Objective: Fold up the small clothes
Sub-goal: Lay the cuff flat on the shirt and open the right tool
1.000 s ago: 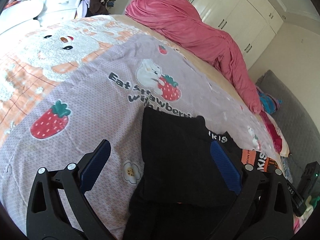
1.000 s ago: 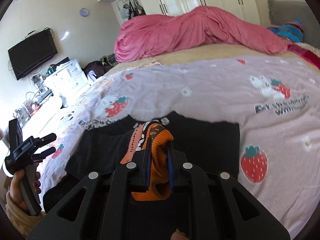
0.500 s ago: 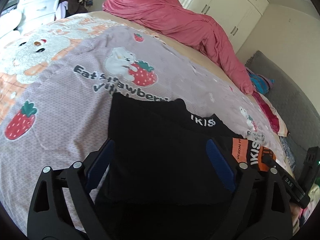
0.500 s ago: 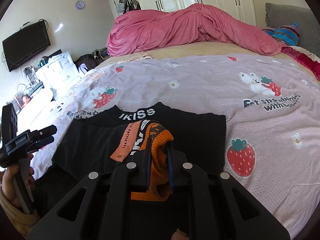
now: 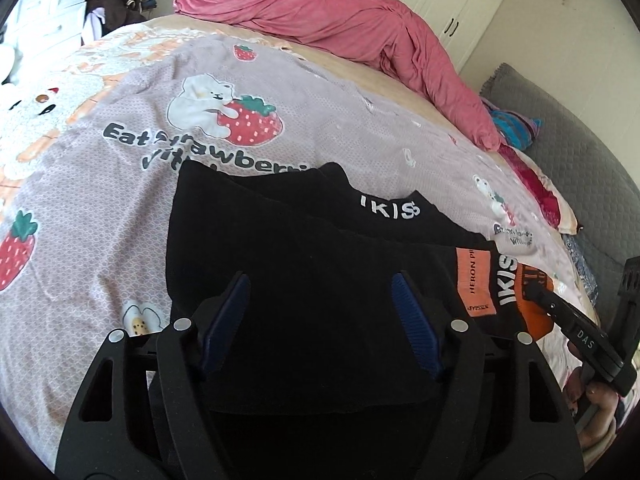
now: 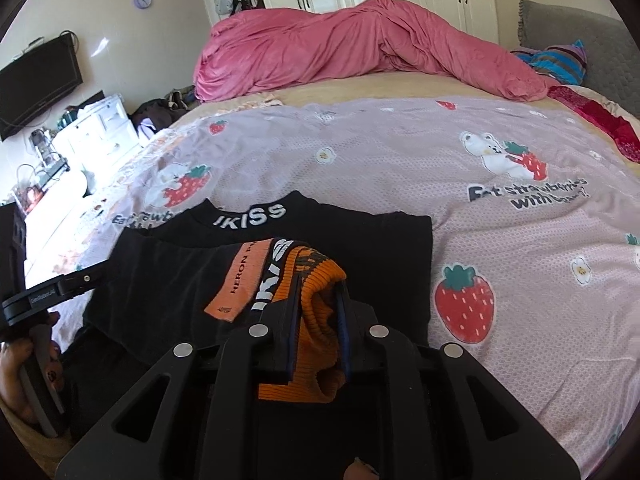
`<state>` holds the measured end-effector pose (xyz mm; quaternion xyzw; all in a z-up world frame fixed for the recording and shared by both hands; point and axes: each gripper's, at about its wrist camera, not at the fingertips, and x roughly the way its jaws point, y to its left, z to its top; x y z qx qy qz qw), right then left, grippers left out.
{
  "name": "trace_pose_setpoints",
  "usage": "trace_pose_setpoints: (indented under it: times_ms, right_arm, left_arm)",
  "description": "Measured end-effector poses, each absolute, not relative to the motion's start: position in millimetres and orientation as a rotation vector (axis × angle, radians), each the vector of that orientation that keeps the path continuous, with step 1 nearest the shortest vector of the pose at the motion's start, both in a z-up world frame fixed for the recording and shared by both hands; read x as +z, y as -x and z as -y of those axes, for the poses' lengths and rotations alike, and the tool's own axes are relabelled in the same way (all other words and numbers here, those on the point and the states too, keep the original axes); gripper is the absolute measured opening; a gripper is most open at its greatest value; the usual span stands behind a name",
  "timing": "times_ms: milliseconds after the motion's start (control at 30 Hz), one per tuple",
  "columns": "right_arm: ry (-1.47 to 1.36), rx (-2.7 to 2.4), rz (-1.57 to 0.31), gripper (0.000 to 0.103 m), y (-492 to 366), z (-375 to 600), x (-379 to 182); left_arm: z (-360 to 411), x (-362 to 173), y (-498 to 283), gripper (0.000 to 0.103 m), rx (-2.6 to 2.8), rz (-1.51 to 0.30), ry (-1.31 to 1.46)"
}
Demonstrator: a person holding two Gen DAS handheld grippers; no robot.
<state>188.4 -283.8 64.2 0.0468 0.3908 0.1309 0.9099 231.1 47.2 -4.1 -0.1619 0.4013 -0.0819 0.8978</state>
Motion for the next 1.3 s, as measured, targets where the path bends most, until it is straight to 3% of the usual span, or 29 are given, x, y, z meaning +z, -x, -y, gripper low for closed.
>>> trace_pose_setpoints:
  times_ms: [233, 333, 400, 633, 1033, 1233, 1300]
  right_arm:
    - [-0.144, 0.197, -0.791, 0.036, -189.8, 302.4, 65.8]
    - [-0.133, 0.224, -0.778, 0.037, -188.2, 298.5, 68.9]
    - [-0.114, 0.282, -0.784, 0.040, -185.5, 287.4, 69.0]
    - [-0.008, 0.445, -0.846, 0.044, -175.4, 239.5, 55.9]
    - [0.065, 0.352, -1.012, 0.049, -185.0, 234.1, 17.6]
    - [0.021, 0.371, -0.991, 0.054, -180.2, 237.8, 25.3]
    - [0.018, 0.372, -0.981, 0.060, -178.2, 237.9, 28.2]
  left_arm:
    - [-41.3, -3.2, -229.9, 0.065, -0.187, -0.838, 0.318]
    - [-36.7, -3.8, -230.6, 0.063, -0.198, -0.847, 0.303]
    - [-32.1, -5.7, -230.9, 0.054, -0.211, -0.863, 0.283]
    - [-26.8, -26.2, -231.2, 0.054, -0.184, -0.966, 0.198]
    - [-29.0, -32.3, -226.0, 0.054, -0.197, -0.981, 0.176]
    - [-29.5, -29.6, -221.9, 0.054, -0.204, -0.972, 0.179]
    - [-30.2, -28.4, -220.4, 0.054, -0.204, -0.968, 0.183]
